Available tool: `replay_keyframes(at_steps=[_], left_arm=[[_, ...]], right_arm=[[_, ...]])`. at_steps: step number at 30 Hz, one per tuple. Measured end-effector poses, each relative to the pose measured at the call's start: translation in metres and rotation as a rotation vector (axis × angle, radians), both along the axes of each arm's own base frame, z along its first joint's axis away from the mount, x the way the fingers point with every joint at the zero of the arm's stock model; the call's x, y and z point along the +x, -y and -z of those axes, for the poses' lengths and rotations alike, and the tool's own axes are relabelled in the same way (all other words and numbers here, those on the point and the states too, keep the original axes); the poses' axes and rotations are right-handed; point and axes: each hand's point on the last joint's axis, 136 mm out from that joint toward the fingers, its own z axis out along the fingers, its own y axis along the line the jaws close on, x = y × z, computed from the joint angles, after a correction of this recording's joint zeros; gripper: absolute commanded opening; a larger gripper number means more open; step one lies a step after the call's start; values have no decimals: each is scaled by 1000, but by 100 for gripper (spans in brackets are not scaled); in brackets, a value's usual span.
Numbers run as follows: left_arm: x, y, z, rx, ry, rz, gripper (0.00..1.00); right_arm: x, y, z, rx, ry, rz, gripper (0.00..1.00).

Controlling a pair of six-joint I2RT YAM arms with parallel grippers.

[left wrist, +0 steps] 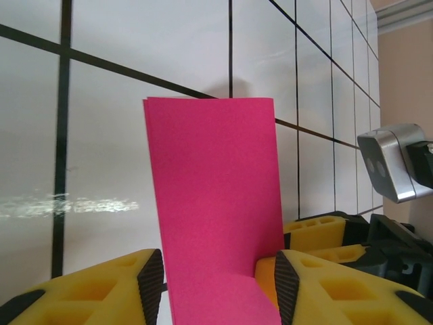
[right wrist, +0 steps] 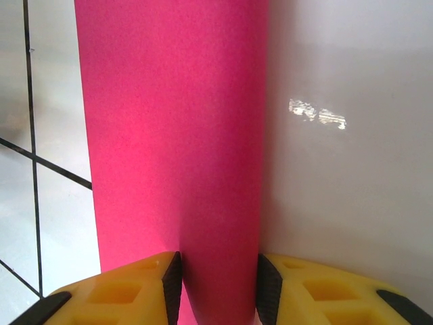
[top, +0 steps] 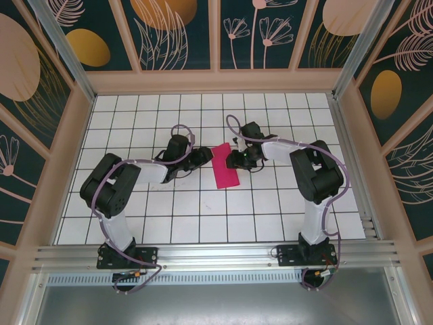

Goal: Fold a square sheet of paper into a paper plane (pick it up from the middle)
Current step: Hold the square sheet of paper at the center of the table.

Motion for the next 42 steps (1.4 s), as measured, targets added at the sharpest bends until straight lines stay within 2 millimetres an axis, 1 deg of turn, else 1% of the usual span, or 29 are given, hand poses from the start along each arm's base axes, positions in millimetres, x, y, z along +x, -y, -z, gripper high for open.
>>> replay_keyframes(at_steps=[6,10,13,18,24,27,30,34,39,42], left_arm=[[1,6,2,-5,-5,15,44],[1,11,5,-16,-20,33,38],[0,14,8,-23,-33,46,31],[0,21,14,-27,-48,66,22],[3,29,15,-24,-56,85,17],[2,30,17,-9,-64,90,16],[0,30,23,14,-86,91,14],[4,30,28,36,-100,86,13],[3,26,38,76,-137,77,13],[6,24,40,104,-148,64,12]], right_arm=[[0,0,0,-9,4,-3,40],[0,-1,1,-13,4,-4,40],[0,-1,1,-15,4,-4,40],[0,-1,1,-19,3,-4,40],[0,-1,1,-23,3,-4,40],[0,-1,2,-25,2,-3,40],[0,-1,2,-30,3,-3,40],[0,-1,2,-37,4,-4,40],[0,-1,2,-41,5,-4,40],[-1,-1,2,-41,5,-4,40]])
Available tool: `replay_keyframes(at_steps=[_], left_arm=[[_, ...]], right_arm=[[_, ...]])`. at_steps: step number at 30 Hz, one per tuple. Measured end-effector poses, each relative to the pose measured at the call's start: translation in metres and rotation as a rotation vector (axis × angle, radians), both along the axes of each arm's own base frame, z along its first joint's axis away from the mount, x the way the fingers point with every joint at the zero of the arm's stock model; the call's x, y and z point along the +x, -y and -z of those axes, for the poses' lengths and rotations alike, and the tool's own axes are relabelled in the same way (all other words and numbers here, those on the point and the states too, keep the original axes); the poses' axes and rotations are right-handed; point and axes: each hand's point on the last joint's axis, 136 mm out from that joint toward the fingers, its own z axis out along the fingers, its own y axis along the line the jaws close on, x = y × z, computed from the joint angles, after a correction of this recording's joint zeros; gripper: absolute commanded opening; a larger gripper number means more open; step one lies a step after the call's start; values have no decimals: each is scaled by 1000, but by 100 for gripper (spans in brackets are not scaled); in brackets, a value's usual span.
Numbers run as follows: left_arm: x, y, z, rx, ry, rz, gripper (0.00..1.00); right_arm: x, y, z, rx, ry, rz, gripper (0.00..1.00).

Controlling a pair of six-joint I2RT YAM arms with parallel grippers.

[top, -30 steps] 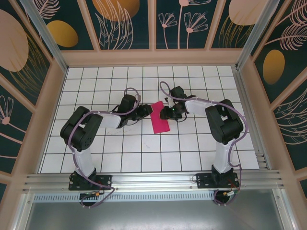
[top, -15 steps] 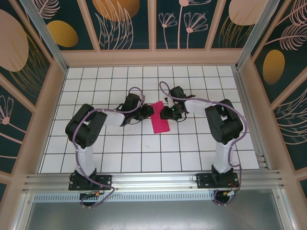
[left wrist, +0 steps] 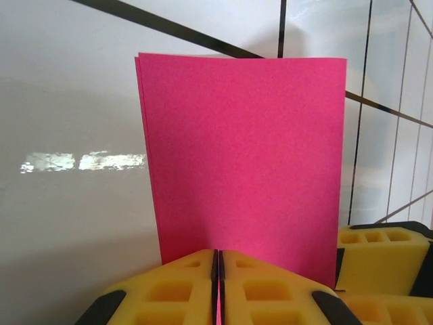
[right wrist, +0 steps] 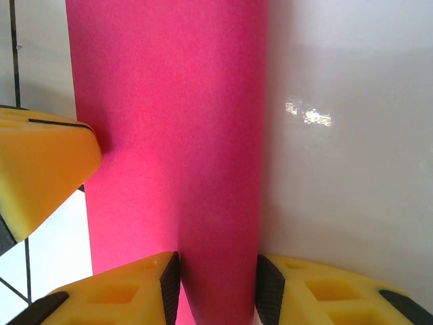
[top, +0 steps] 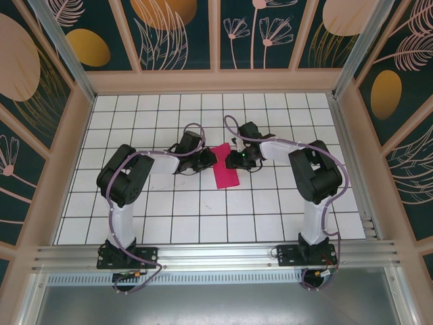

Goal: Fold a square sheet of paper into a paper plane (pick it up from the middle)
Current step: Hold the square sheet of paper at the center of the table.

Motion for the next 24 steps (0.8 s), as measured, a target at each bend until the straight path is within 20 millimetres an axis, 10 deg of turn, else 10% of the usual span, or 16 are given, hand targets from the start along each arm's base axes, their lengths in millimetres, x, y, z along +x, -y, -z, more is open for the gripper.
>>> replay_keyframes(at_steps=[24], left_arm=[[1,-2,5,101,5,14,11]], right_arm=[[11,7,-22,30,69,101,53]])
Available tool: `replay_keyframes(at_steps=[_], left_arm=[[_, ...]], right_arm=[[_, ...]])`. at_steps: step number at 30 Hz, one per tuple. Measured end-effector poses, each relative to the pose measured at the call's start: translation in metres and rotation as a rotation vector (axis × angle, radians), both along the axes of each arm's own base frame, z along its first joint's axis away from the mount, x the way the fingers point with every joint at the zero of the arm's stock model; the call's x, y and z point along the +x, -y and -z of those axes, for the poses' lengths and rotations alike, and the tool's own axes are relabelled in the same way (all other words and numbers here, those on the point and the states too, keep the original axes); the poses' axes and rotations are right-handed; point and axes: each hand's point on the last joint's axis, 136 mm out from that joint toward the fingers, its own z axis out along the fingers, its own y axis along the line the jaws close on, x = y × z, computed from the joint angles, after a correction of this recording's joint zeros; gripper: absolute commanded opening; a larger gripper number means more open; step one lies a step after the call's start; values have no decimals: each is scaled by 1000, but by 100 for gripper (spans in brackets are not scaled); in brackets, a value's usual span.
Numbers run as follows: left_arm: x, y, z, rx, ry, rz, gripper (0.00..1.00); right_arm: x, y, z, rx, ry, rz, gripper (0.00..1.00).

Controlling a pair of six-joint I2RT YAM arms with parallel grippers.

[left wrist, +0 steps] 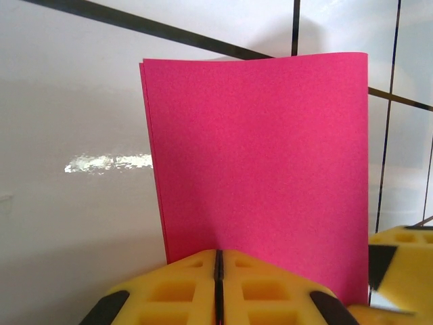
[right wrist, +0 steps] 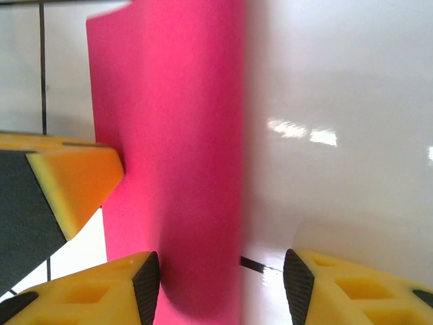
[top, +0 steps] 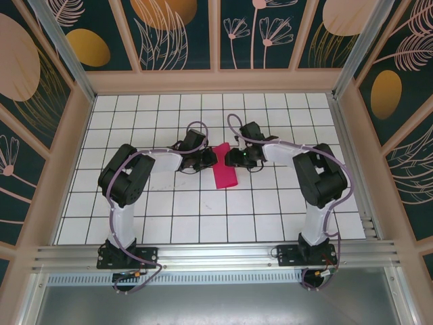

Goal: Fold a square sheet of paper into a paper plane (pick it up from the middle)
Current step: Hold the square sheet of paper at the center of the table, then fold the square sheet of paper in half at the center of the table.

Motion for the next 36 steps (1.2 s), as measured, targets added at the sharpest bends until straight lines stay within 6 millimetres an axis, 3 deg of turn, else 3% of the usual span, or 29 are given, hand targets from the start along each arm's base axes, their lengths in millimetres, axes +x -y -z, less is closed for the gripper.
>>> replay_keyframes(at_steps=[4,8,12,21,36], left_arm=[[0,0,0,2,2,2,10],[0,1,0,6,5,2,9],[0,0,1,8,7,0,9],[2,2,1,1,16,1,9],[4,3,2,-8,29,1,8]], right_arm=[[11,7,-23,39,60,32,42],[11,-10,-43,138,86,-8,27],[3,-24,-47,195,65,-55,18],[-8,-31,-16,197,-32,-91,16],[-16,-13,18,91,-83,-61,16]])
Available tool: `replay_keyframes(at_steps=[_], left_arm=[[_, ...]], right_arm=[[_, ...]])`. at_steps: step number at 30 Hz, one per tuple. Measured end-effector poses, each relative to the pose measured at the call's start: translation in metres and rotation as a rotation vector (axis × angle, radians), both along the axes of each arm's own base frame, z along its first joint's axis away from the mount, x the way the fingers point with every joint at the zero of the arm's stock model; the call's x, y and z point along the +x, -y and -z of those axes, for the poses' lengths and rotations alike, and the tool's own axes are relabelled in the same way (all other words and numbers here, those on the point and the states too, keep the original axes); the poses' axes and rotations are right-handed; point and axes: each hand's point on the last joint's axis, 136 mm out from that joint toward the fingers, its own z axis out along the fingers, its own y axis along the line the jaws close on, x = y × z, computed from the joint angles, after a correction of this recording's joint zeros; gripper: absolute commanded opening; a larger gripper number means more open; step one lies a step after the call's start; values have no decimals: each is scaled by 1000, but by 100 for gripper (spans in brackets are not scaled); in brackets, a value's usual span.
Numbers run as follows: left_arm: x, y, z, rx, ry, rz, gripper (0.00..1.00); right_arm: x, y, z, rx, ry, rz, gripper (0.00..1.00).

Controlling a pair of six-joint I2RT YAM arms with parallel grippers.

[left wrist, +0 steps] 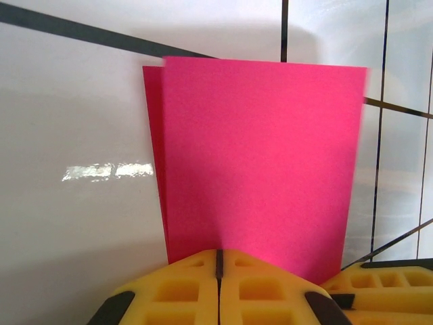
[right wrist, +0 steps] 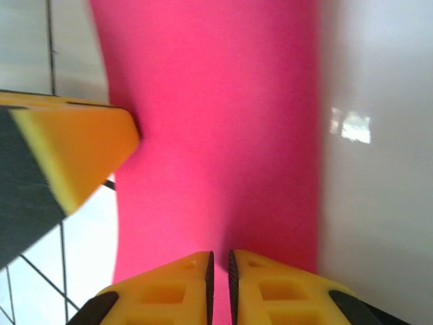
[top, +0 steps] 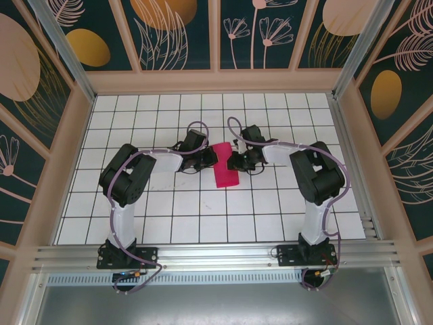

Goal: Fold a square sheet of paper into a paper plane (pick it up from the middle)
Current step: Fold the square sheet of paper in half at the center of the table.

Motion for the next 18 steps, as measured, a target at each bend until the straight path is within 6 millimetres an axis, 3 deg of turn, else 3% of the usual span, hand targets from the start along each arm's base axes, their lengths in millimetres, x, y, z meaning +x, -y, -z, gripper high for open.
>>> replay_keyframes(at_steps=[10,18], left_arm=[[1,1,0,-6,4,3,7],[1,2,0,-9,8,7,7]], right_arm=[[-1,2,-3,-1,22,-2,18],[-18,3,-13,41,6,-23,18]])
